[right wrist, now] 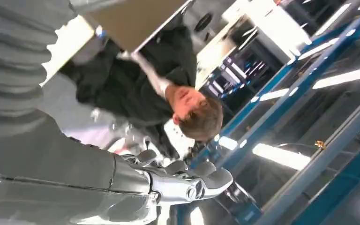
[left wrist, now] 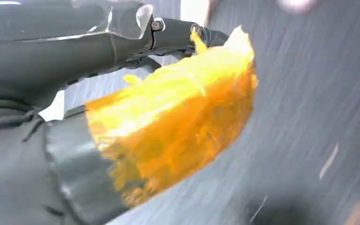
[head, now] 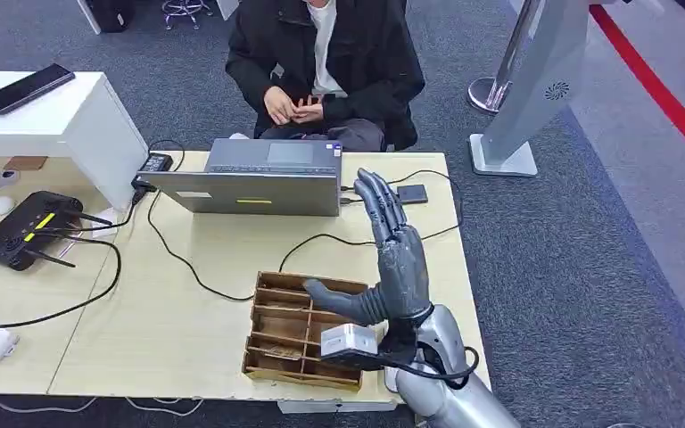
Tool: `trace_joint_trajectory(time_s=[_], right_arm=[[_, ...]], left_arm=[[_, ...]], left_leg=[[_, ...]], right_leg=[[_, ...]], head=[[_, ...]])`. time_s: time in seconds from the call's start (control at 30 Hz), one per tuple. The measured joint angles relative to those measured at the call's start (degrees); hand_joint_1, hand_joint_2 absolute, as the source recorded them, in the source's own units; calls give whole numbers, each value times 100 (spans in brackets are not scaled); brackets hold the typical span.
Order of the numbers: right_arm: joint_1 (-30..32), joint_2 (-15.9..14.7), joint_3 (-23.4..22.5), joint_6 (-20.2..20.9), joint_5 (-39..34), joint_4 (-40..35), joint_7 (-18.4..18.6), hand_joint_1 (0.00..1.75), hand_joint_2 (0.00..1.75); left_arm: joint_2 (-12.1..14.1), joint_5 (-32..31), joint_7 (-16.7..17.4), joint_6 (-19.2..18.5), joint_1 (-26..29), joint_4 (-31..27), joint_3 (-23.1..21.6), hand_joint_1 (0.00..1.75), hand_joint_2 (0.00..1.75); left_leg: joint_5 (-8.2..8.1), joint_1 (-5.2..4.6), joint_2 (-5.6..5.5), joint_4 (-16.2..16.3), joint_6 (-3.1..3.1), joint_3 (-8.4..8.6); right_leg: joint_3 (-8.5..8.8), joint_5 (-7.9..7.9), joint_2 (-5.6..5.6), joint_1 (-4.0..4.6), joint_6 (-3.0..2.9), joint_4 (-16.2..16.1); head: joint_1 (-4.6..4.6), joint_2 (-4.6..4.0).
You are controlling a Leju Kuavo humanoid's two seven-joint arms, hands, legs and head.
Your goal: Pass the card to the sensor for recognition and then transmit it.
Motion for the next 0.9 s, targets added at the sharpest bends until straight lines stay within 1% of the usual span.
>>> trace_joint_trajectory(time_s=[0.03, 0.07, 0.17, 0.23, 0.53, 0.63, 0.9], right_arm=[[89, 0, 0, 71, -210, -105, -82, 0, 0], [177, -2, 0, 147, -374, -188, -160, 0, 0], [397, -4, 0, 468, -962, -415, -435, 0, 0], [551, -15, -4, 680, -1357, -557, -623, 0, 0], [1121, -96, -63, 1360, -2227, -926, -1121, 0, 0], [1295, -116, -118, 1697, -2598, -1025, -1274, 0, 0], [1718, -162, -299, 2336, -3142, -1178, -1486, 0, 0]], left_arm=[[-78, 7, -15, 538, -75, -46, 0, 0, 0], [-133, 28, -66, 571, -118, -74, -2, 0, 0], [-190, 122, -179, 31, -165, -105, 0, 0, 0], [-216, 168, -238, -56, -144, -113, 0, 0, 0], [-260, 308, -330, -69, -137, -113, 0, 0, 0], [-277, 369, -348, -43, -136, -113, 0, 0, 0], [-295, 489, -376, -30, -121, -113, 0, 0, 0]], left_leg=[[-1, 1, 8, 0, -1, 3], [-4, 2, 22, 0, -3, 8], [-8, -1, 32, 2, -1, 12], [-10, -4, 31, 1, -3, 10], [-15, 1, 30, -1, -6, 10], [-15, 1, 30, -1, -6, 10], [-20, 1, 30, -1, -2, 10]], right_leg=[[1, 1, 10, -1, 0, 1], [1, 2, 23, -1, 1, 0], [-5, 2, 39, 0, 3, 0], [-8, -1, 39, 3, 1, -1], [-8, -10, 39, 4, -1, 0], [-7, -10, 39, 3, -1, 0], [-7, -11, 38, 3, 0, -1]], head=[[0, 0], [0, 0], [-4, 0], [-2, 0], [-2, 0], [-4, 0], [-2, 0]])
